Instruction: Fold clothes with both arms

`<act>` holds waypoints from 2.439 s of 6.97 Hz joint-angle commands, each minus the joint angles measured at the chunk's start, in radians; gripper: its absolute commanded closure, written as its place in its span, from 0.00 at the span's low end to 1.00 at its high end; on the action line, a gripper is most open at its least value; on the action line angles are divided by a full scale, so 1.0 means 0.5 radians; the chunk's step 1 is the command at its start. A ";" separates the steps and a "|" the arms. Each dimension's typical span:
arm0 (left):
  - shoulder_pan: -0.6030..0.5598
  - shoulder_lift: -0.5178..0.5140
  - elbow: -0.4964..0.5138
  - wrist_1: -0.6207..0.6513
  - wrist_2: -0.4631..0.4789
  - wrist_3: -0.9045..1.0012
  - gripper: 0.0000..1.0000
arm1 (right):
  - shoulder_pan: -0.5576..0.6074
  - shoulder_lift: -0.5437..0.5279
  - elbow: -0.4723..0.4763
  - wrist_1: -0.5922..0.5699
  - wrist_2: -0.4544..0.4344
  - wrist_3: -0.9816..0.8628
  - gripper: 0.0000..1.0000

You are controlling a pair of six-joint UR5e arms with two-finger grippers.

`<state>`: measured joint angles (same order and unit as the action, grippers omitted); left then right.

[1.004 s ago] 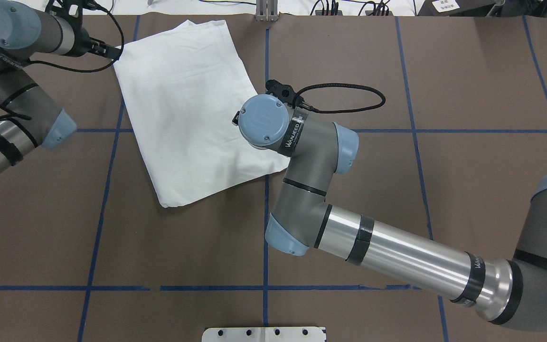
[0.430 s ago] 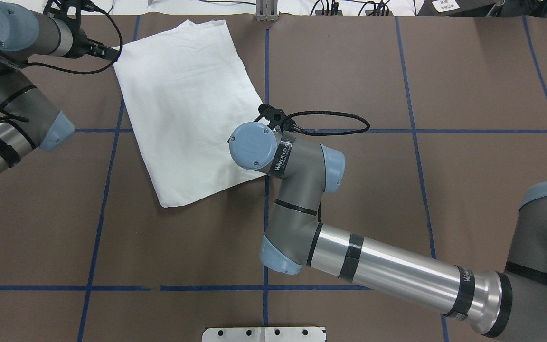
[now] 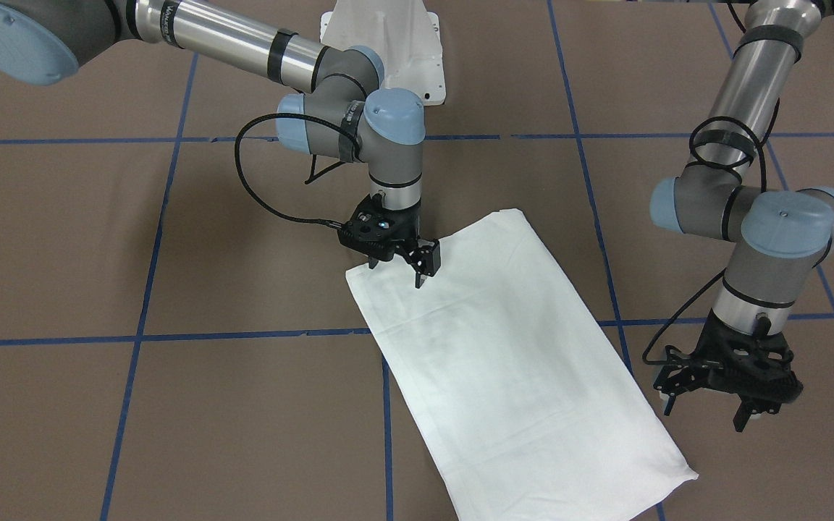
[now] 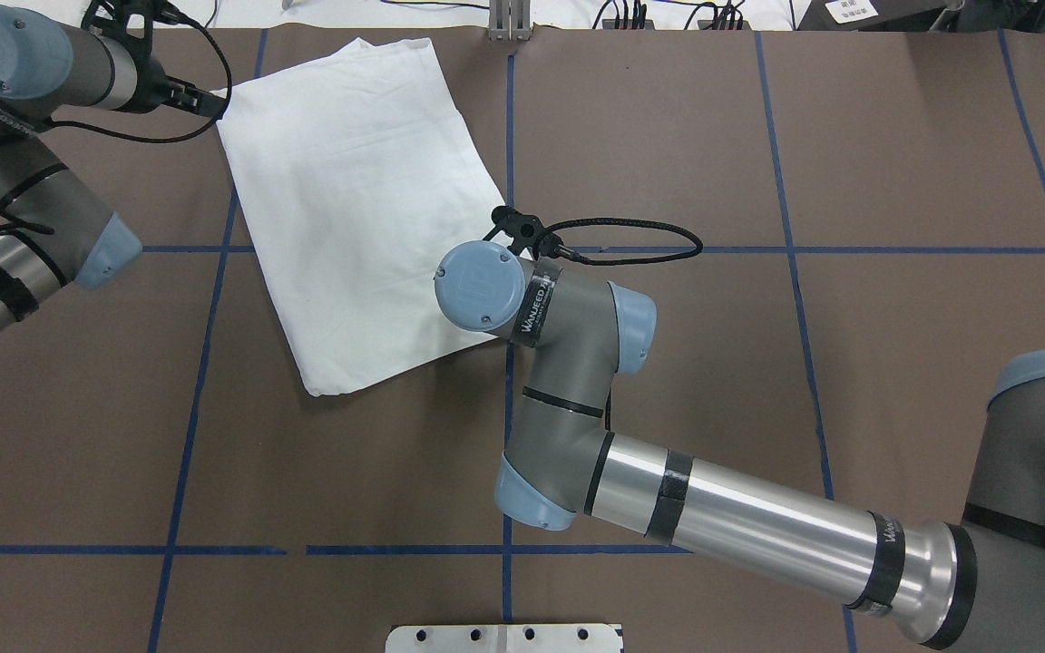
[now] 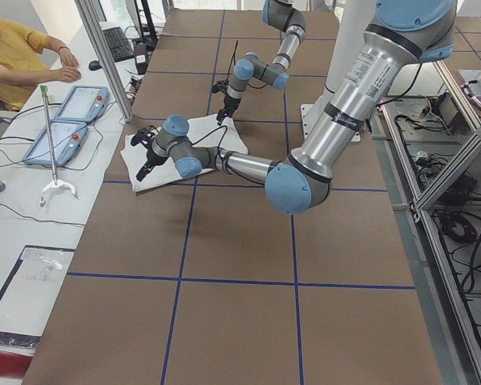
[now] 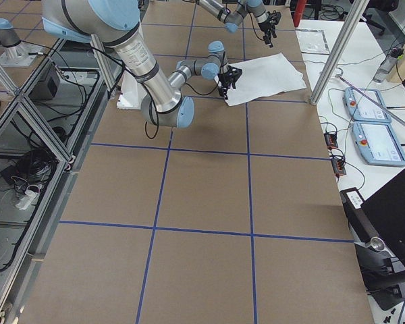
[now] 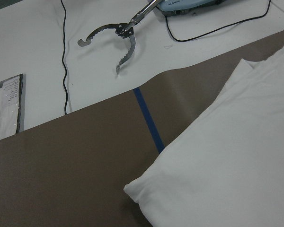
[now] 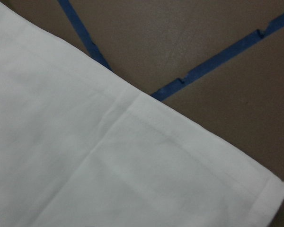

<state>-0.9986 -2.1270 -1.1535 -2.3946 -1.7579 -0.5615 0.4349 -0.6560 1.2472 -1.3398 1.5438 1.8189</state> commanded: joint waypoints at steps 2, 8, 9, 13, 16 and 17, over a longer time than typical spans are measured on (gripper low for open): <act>0.000 0.002 0.003 0.000 0.000 0.000 0.00 | -0.008 0.026 -0.003 0.001 -0.001 0.001 0.06; 0.000 0.005 0.003 0.000 0.000 0.000 0.00 | -0.014 0.106 -0.077 0.007 -0.035 0.059 0.59; 0.000 0.005 0.003 0.000 0.000 0.000 0.00 | -0.014 0.119 -0.077 0.007 -0.035 0.065 0.77; 0.003 -0.001 0.000 0.000 -0.003 -0.055 0.00 | -0.023 0.103 -0.065 0.001 -0.035 0.044 1.00; 0.003 0.005 -0.046 0.003 -0.110 -0.058 0.00 | 0.001 -0.207 0.313 0.001 0.005 -0.066 1.00; 0.003 0.005 -0.046 0.003 -0.114 -0.058 0.00 | 0.002 -0.477 0.617 -0.005 0.005 -0.127 1.00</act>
<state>-0.9971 -2.1252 -1.1728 -2.3935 -1.8066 -0.5899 0.4332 -0.7502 1.3903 -1.3394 1.5415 1.7956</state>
